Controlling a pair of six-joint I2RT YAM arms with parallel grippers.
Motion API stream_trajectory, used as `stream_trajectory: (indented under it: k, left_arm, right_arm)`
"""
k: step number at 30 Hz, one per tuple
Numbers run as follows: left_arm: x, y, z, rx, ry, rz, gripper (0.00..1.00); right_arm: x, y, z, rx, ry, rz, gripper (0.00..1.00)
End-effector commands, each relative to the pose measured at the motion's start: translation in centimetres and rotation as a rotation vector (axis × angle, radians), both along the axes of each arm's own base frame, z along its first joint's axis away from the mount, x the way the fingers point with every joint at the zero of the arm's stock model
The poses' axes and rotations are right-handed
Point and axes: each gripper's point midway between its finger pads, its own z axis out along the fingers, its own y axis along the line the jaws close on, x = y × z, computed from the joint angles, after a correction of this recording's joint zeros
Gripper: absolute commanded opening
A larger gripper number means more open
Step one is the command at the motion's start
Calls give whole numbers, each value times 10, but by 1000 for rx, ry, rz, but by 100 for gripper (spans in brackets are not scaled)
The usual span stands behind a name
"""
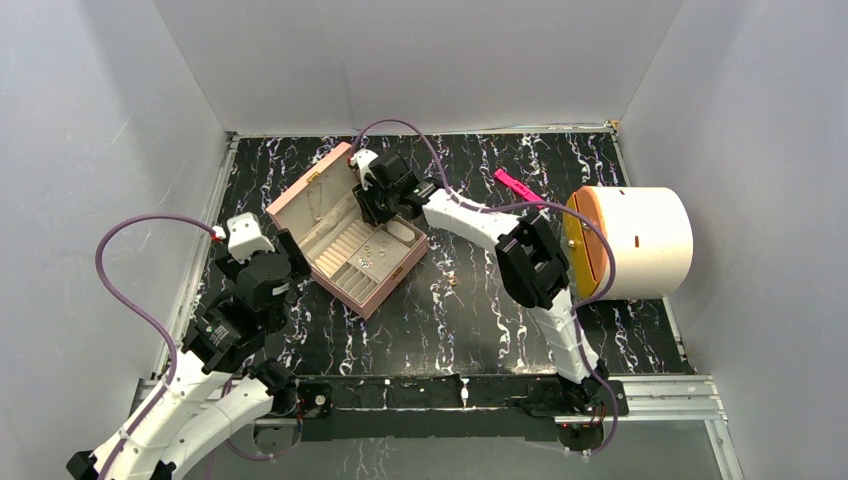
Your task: Organize the mixed jewelry
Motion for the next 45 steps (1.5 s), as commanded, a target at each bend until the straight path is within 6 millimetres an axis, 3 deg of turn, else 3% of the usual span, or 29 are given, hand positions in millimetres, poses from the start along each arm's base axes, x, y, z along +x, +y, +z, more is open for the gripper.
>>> stream_trajectory:
  k: [1, 9, 19, 26, 35, 45]
  left_arm:
    - [0, 4, 4, -9, -16, 21, 77]
    - [0, -1, 4, -25, -18, -6, 77]
    - [3, -28, 14, -110, -81, -164, 78]
    - [7, -55, 12, -139, -67, -298, 78]
    - [7, -62, 8, -141, -56, -332, 77]
    - [10, -61, 5, -124, -41, -324, 77]
  right_arm:
    - [-1, 0, 83, 152, -90, -11, 42]
    - [-19, -34, 112, 190, -110, -93, 49]
    - [-76, -141, 72, 133, 33, -432, 49]
    - [-112, -194, 16, 48, 196, -667, 48]
    - [-111, -207, -41, -81, 332, -933, 45]
    - [-100, -205, -66, -88, 335, -1035, 33]
